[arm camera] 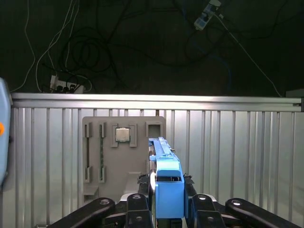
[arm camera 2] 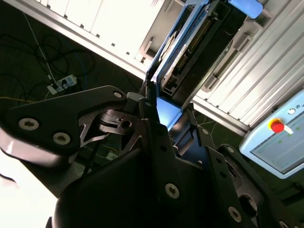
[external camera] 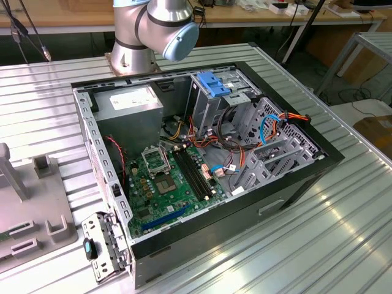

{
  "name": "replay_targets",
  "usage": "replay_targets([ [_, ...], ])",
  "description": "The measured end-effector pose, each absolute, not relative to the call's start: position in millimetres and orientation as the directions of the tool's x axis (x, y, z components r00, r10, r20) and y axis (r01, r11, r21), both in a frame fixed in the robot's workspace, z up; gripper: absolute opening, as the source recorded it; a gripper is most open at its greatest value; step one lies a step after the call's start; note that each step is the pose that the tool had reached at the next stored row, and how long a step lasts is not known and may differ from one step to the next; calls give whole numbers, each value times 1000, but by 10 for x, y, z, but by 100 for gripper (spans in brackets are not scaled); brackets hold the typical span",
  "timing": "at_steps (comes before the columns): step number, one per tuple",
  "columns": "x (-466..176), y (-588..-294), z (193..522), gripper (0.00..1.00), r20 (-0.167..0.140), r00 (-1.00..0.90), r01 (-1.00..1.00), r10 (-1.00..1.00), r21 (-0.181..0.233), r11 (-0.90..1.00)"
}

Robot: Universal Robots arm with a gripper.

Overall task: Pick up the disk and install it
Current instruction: 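Pick up the disk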

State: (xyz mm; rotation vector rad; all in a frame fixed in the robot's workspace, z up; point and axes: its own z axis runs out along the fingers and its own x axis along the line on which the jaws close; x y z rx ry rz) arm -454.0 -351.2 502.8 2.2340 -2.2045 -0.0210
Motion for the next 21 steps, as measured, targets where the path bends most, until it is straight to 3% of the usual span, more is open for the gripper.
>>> replay_targets([
  [21,-4070,-3512,5034,36,-9,15,-1000,-1000,13,-16],
])
